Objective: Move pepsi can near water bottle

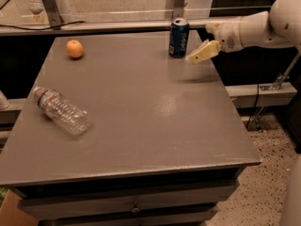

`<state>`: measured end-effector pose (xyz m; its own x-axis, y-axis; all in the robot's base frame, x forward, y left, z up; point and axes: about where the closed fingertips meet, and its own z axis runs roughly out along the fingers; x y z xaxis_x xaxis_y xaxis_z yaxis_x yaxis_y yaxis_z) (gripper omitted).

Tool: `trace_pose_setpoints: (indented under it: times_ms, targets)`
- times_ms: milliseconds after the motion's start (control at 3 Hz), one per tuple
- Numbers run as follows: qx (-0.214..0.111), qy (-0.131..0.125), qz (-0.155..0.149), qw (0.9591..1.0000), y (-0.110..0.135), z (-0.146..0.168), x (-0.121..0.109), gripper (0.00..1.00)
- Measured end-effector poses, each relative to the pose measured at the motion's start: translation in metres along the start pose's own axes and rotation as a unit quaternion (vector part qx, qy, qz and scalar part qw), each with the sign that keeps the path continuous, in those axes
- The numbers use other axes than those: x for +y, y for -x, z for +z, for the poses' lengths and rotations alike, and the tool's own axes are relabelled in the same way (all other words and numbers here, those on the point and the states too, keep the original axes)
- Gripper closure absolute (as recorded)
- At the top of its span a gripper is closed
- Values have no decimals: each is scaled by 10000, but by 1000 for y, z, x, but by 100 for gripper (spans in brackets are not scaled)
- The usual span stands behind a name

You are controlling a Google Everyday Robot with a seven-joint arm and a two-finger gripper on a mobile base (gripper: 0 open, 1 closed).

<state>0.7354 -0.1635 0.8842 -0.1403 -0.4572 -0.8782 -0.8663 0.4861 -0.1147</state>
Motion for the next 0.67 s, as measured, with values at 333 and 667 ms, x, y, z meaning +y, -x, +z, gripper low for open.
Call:
trace_pose_setpoints:
  times_ms: [333, 667]
  targets:
    - [-116, -101, 31, 9999, 5, 26, -5, 0]
    - [-235, -101, 162, 9995, 7, 53, -7, 0]
